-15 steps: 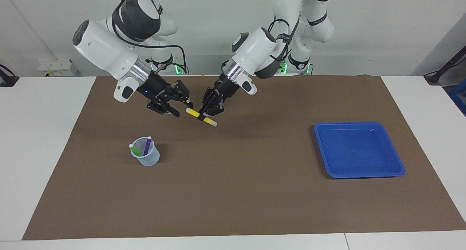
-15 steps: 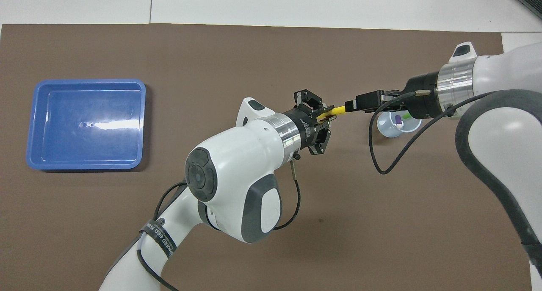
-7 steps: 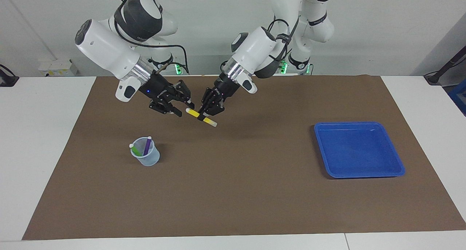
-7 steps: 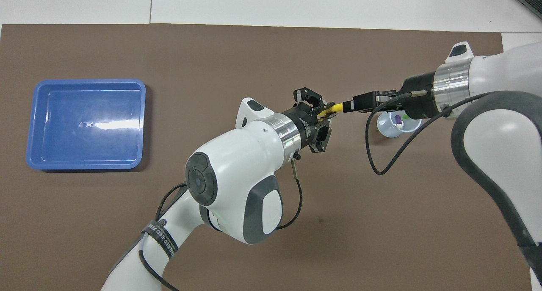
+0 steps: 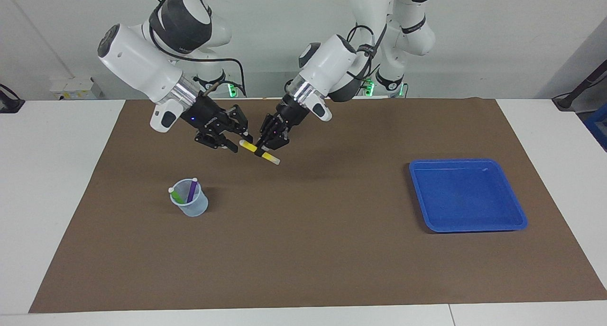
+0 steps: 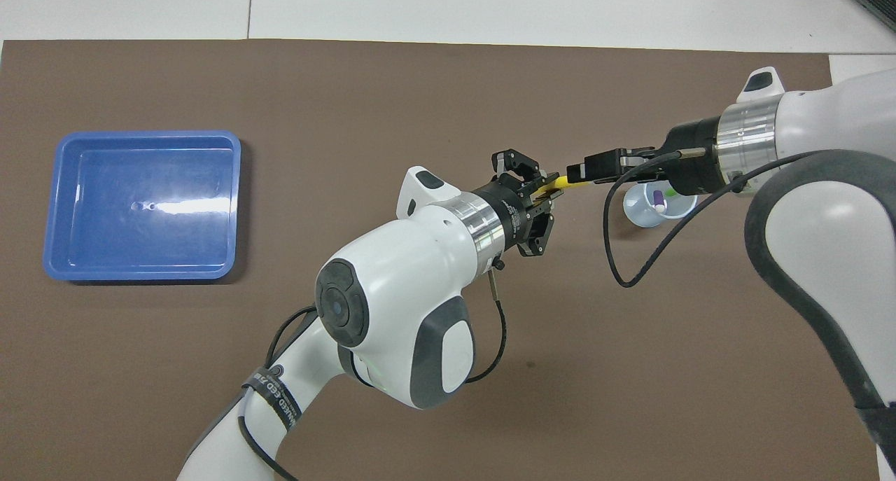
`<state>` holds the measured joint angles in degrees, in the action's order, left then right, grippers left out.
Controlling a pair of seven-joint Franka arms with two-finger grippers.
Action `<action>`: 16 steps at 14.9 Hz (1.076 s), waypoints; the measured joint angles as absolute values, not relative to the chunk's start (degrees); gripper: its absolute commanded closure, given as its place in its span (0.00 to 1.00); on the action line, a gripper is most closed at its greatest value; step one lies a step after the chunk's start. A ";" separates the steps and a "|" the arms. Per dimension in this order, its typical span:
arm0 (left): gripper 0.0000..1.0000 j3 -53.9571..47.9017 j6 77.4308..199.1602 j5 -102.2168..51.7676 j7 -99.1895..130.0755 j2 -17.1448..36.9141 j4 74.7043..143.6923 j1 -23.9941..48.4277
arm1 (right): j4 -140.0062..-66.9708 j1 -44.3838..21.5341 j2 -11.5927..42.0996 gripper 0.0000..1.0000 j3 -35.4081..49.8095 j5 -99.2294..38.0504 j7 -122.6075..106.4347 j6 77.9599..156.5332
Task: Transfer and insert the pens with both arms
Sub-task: 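Grasp the yellow pen with the right gripper and open the left gripper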
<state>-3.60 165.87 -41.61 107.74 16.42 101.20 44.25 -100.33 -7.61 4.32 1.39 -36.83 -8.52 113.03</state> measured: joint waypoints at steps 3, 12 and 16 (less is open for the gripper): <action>1.00 -3.60 167.08 -41.61 107.82 16.45 101.20 44.74 | -100.33 -8.21 4.33 0.51 1.48 -36.78 -8.52 113.78; 1.00 -3.59 167.69 -41.61 107.89 16.58 101.20 44.75 | -100.34 -8.22 4.38 0.76 1.47 -36.36 -8.52 113.79; 1.00 -3.61 168.68 -41.63 108.13 16.63 101.23 44.76 | -100.32 -8.20 4.40 0.80 1.37 -36.02 -8.52 113.88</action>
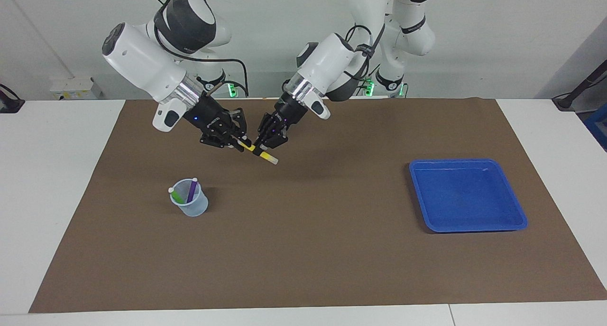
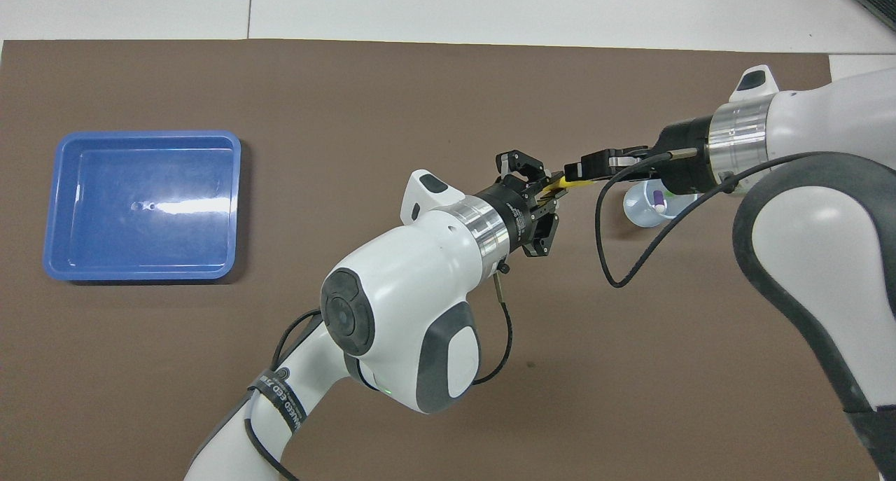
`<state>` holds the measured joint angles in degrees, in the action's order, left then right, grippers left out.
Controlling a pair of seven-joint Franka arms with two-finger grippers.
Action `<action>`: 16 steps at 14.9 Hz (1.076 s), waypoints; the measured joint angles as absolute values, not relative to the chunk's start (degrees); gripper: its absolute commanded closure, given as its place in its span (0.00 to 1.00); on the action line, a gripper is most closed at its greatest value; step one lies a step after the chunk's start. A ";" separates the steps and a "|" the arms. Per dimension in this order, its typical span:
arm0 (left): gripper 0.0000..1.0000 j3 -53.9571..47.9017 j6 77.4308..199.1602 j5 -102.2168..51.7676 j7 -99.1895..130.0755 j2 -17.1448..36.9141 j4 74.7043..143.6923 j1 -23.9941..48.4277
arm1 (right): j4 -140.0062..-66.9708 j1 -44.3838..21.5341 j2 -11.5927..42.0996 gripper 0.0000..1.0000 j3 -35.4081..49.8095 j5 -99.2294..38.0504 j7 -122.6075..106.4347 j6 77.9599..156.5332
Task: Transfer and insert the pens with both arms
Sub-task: 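Grasp the yellow pen with the right gripper and open the left gripper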
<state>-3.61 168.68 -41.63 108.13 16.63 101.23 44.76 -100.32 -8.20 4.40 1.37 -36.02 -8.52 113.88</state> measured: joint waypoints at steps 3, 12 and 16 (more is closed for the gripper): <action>1.00 -3.67 168.94 -41.66 108.64 16.74 101.24 44.77 | -100.29 -8.21 4.40 0.89 1.43 -36.04 -8.52 113.92; 0.70 -3.71 169.36 -41.68 108.76 16.81 101.24 44.78 | -100.14 -8.25 4.40 1.00 1.50 -36.06 -8.52 113.93; 0.60 -3.47 169.85 -41.67 108.62 16.42 101.08 44.76 | -100.04 -8.29 4.42 1.00 1.50 -35.38 -8.52 113.91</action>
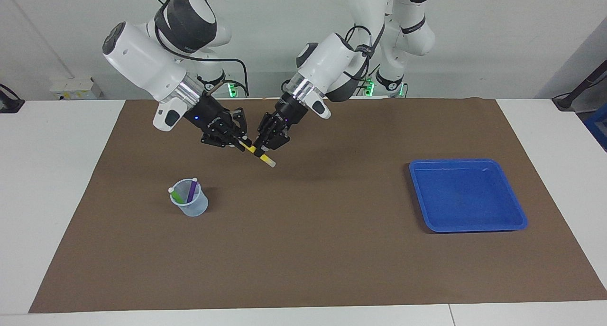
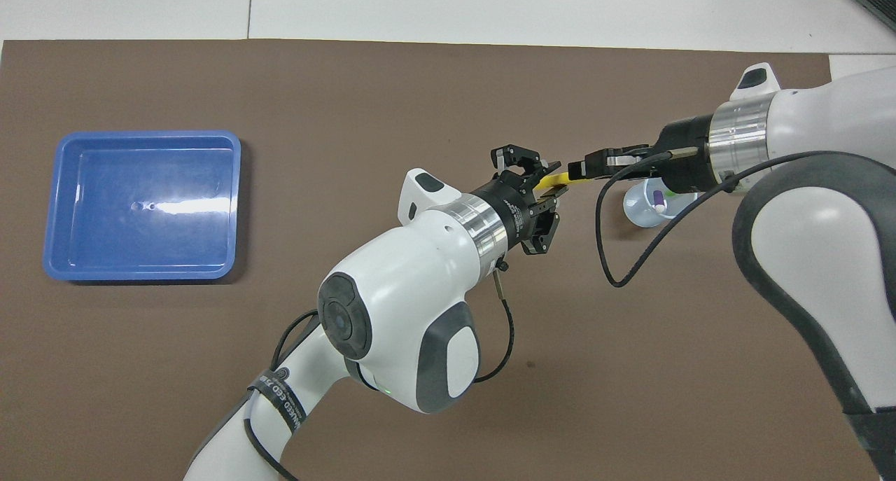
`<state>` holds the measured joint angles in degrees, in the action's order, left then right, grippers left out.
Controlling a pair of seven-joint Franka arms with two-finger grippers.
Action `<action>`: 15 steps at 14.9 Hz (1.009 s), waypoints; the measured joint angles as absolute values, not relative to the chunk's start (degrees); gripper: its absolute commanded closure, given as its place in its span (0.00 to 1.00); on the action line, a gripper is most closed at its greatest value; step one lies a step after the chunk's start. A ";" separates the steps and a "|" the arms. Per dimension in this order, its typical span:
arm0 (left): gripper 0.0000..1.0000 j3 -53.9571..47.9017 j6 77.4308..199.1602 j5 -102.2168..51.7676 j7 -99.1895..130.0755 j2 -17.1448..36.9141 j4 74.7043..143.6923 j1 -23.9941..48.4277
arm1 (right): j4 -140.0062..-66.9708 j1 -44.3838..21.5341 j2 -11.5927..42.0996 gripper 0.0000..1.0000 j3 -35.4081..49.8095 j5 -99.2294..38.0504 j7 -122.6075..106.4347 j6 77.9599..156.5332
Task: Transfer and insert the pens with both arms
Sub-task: 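Grasp the yellow pen with the right gripper and open the left gripper, then insert the yellow pen into the cup while the left gripper returns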
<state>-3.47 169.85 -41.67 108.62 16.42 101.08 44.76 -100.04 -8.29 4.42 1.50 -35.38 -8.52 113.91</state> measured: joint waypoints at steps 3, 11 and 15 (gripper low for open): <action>0.58 -2.96 169.69 -41.67 108.62 15.08 101.04 44.63 | -100.10 -8.27 4.44 1.00 1.46 -32.63 -8.52 113.31; 0.59 -2.09 149.90 -41.64 101.64 9.63 103.81 35.66 | -98.85 -4.44 4.44 1.00 0.87 -18.34 -8.52 108.59; 0.60 -1.88 137.40 -41.25 94.33 6.93 103.86 26.89 | -98.84 -2.97 4.44 1.00 0.86 -8.56 -8.52 107.93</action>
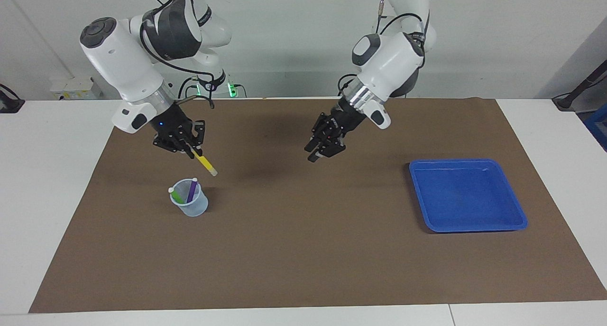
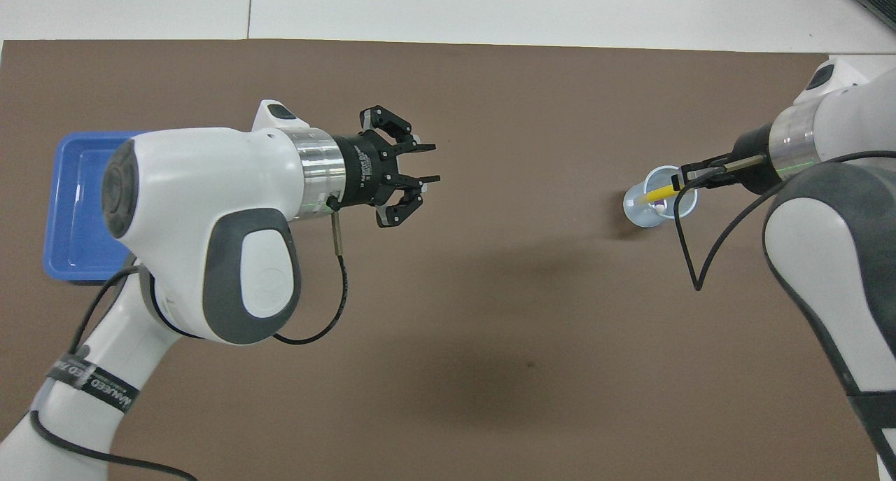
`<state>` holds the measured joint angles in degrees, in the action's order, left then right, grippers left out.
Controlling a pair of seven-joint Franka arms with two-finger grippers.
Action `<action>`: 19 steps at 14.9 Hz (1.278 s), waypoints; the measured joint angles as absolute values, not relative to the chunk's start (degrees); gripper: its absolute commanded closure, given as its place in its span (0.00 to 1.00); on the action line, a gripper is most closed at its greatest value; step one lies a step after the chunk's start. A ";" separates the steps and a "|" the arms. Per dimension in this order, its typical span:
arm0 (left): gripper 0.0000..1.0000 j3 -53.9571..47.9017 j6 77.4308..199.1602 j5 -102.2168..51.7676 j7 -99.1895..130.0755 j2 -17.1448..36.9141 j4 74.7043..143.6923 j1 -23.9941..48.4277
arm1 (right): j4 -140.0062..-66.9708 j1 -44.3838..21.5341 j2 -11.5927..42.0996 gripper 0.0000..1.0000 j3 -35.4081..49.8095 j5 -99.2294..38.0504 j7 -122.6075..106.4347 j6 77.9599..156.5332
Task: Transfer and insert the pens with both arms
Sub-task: 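Insert the yellow pen into the cup while the left gripper returns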
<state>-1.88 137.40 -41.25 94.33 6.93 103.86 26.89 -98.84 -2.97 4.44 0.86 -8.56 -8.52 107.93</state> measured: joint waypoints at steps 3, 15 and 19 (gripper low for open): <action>0.60 -1.87 131.95 -36.27 92.14 5.91 103.90 22.71 | -98.90 -1.77 4.89 1.00 0.84 -5.90 -9.78 108.05; 0.63 -1.81 118.60 -18.77 73.89 4.18 103.88 12.04 | -99.00 0.04 12.43 1.00 0.87 -5.14 -11.88 116.03; 0.62 -1.74 110.77 -15.55 58.50 2.31 103.84 6.88 | -99.00 0.04 13.47 0.70 0.87 -5.14 -11.88 117.03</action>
<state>-1.74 110.77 -15.55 58.50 2.31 103.84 6.88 -99.00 0.04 13.47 0.87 -5.14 -11.88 117.03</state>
